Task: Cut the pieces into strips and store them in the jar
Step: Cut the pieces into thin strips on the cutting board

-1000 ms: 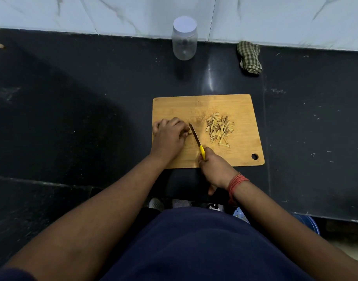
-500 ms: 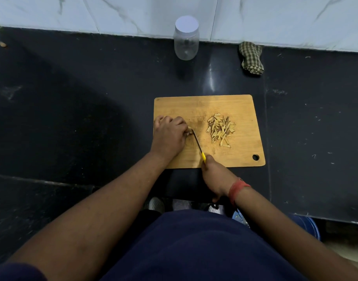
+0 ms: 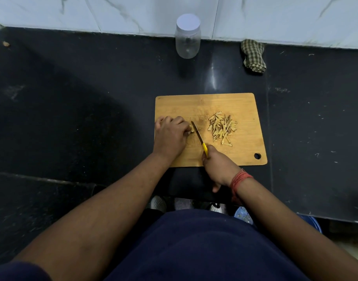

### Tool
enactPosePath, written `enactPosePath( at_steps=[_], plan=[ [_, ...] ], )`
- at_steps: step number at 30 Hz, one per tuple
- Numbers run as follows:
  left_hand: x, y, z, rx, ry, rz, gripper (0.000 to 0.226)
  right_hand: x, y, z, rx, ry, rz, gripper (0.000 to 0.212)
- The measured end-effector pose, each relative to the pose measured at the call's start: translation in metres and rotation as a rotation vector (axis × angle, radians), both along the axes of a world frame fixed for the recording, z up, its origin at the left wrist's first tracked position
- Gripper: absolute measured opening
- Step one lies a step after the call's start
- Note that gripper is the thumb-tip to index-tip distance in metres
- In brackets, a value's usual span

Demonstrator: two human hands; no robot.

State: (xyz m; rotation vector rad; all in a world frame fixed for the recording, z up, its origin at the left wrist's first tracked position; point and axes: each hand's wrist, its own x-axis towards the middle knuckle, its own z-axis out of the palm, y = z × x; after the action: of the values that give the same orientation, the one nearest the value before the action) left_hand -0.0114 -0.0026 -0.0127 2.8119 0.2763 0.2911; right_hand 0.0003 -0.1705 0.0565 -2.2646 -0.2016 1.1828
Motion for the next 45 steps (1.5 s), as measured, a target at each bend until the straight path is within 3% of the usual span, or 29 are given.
enactPosePath(
  at_steps=[12, 16, 19, 28, 45],
  plan=[
    [0.001, -0.001, 0.0, 0.025, -0.002, 0.02, 0.008, -0.015, -0.007, -0.012, -0.043, 0.008, 0.093, 0.026],
    [0.0, -0.003, -0.001, 0.002, -0.014, 0.034, 0.008, -0.028, -0.03, -0.012, -0.089, -0.069, 0.175, 0.039],
    [0.0, -0.003, -0.002, -0.018, -0.031, 0.027, 0.007, -0.025, -0.034, -0.005, -0.072, -0.101, 0.118, 0.042],
    [-0.003, -0.001, -0.004, -0.051, -0.043, 0.005, 0.011, 0.004, -0.003, 0.004, -0.008, 0.019, 0.016, 0.049],
    [-0.002, -0.001, -0.006, -0.021, -0.047, 0.021, 0.012, -0.01, -0.006, -0.012, 0.004, 0.117, 0.028, 0.022]
  ],
)
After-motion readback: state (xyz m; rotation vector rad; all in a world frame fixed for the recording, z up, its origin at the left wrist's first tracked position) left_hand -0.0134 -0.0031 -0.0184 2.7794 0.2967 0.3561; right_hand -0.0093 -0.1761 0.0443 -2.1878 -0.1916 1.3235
